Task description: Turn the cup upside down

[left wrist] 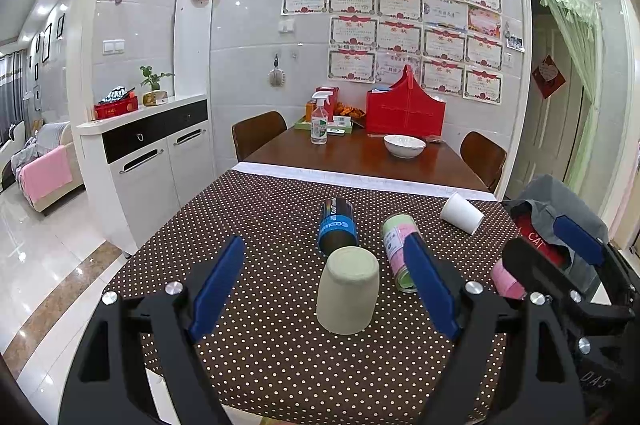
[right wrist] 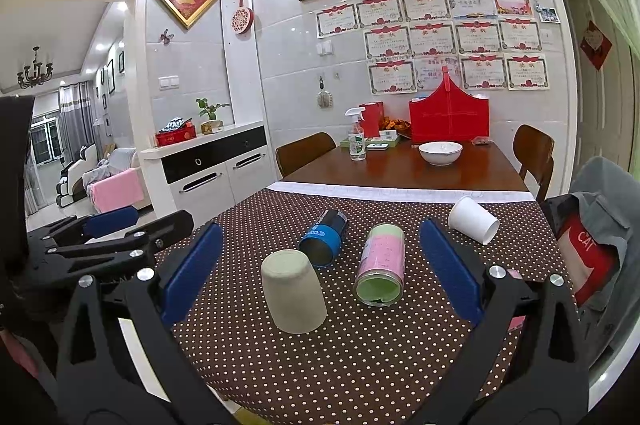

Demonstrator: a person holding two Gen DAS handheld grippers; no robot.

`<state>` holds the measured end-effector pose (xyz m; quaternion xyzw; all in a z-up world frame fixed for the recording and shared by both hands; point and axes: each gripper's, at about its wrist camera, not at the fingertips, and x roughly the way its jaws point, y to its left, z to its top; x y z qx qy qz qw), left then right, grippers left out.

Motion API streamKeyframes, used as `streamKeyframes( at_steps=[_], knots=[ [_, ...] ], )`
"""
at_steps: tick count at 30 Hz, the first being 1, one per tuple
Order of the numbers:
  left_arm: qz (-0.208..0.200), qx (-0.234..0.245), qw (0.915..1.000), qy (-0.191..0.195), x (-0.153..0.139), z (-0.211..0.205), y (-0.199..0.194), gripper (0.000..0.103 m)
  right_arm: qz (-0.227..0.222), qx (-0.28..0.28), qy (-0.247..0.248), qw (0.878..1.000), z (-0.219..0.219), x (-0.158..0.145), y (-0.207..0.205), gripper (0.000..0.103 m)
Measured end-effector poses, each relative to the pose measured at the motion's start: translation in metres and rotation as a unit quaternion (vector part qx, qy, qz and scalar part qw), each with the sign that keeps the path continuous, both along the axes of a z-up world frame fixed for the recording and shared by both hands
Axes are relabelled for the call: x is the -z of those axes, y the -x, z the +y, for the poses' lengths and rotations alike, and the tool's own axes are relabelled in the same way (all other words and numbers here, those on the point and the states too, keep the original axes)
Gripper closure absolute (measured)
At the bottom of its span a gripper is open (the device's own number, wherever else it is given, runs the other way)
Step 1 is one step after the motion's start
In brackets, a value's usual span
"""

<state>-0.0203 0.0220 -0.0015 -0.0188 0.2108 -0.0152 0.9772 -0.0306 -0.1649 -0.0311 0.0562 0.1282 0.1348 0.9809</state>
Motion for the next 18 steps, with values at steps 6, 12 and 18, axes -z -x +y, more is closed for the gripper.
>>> streamKeyframes(
  at_steps=[6,12,18],
  knots=[
    [-0.001,-0.001,1.0,-0.002,0.0008,0.0016,0.0014,0.022,0.001,0.0,-0.001,1.0,0.0002,0.0009,-0.0003,0.006],
    [0.001,-0.002,1.0,-0.002,0.0017,0.0039,0.0023,0.022,0.005,-0.001,-0.001,1.0,0.0031,0.0035,0.0004,0.006],
    [0.002,-0.002,1.0,-0.003,0.0019,0.0047,0.0016,0.022,0.007,-0.001,-0.002,1.0,0.0052,0.0049,0.0009,0.006]
  ],
)
